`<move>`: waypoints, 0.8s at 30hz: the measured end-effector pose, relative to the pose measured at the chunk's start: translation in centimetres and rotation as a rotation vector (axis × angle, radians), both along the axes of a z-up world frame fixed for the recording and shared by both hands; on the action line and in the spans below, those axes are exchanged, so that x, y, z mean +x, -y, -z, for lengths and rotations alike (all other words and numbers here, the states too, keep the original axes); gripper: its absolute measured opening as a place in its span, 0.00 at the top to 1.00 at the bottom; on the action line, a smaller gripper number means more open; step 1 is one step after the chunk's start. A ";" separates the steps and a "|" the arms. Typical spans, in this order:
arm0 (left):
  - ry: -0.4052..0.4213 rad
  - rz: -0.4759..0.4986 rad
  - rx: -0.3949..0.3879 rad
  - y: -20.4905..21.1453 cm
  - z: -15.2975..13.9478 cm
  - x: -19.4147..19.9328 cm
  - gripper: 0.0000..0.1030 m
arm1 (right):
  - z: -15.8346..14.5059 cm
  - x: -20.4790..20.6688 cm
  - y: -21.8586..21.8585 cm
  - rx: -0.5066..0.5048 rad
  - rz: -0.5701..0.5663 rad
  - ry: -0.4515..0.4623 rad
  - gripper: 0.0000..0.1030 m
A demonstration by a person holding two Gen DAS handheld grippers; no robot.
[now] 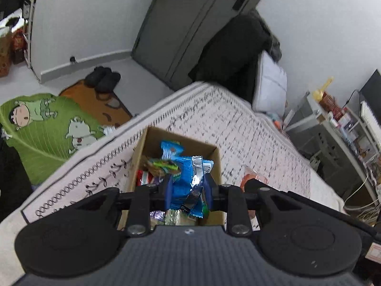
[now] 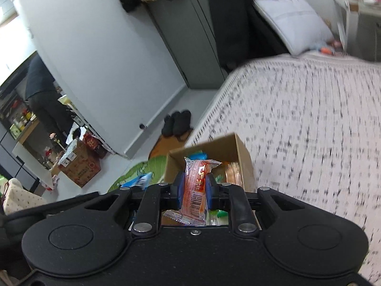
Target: Organize snacks
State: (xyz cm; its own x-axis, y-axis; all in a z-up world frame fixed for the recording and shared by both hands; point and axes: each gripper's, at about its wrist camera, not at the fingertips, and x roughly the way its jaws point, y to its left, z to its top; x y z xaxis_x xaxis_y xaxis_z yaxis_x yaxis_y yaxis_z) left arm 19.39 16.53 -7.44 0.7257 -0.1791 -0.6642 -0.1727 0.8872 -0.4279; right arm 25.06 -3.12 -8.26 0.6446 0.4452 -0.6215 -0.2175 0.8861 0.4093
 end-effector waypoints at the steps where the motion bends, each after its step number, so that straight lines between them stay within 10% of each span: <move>1: -0.018 -0.013 0.011 0.1 0.4 0.3 0.73 | 0.4 0.0 0.2 0.005 0.006 -0.010 0.81; 12: -0.083 -0.028 0.043 0.6 1.8 1.3 0.36 | 2.7 0.7 2.6 0.030 -0.004 -0.060 0.53; 24: -0.103 -0.043 0.113 3.4 0.1 0.3 0.18 | 1.3 -0.2 5.7 -0.012 -0.007 -0.008 0.28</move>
